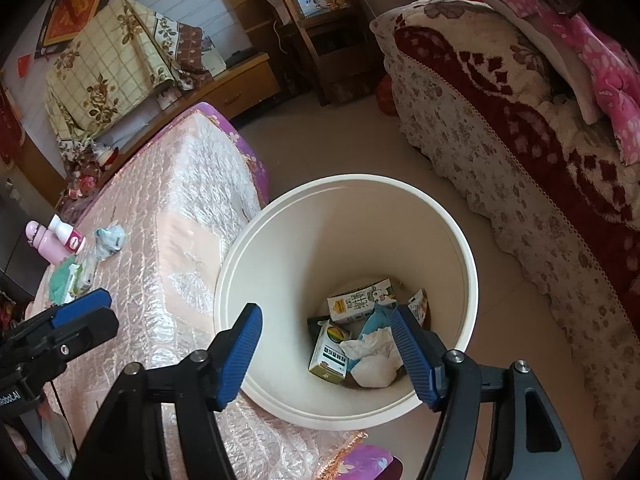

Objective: Collect trash
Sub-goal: 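Carry the box and sponge over the white bucket and open both tools, then move both tools back over the bed toward the remaining trash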

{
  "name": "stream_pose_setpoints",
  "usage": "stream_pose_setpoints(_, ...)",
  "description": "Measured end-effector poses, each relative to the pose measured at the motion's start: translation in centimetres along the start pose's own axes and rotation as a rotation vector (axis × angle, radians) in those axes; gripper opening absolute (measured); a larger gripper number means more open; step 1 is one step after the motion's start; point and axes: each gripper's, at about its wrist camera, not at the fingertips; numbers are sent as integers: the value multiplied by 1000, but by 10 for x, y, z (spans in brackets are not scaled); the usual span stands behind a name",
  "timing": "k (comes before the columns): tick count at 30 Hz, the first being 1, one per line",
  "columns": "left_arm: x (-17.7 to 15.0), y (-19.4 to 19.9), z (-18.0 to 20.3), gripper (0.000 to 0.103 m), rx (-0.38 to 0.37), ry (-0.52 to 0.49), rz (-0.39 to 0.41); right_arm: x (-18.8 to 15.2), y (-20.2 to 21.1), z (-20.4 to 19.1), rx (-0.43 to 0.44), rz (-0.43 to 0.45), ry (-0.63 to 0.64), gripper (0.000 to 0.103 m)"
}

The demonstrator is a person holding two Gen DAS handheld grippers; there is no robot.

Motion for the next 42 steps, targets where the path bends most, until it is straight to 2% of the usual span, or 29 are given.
stream_pose_setpoints(8, -6, 14, -10, 62, 51, 12, 25, -6, 6, -14, -13, -11, 28, 71)
stream_pose_setpoints(21, -36, 50, -54, 62, 144, 53, 65, -13, 26, -71, -11, 13, 140, 71)
stream_pose_setpoints(35, -80, 96, -128, 62, 241, 163, 108, -27, 26, -151, 30, 5, 262, 71)
stream_pose_setpoints(42, -100, 112, -174, 62, 254, 241, 111, -34, 16, -192, 53, -14, 322, 71)
Point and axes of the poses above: each gripper's, at about its wrist camera, not at the fingertips, and y roughly against the way its jaws point, z to its right, x to its top, and after that the axes turned 11 degrees about -z, right-handed
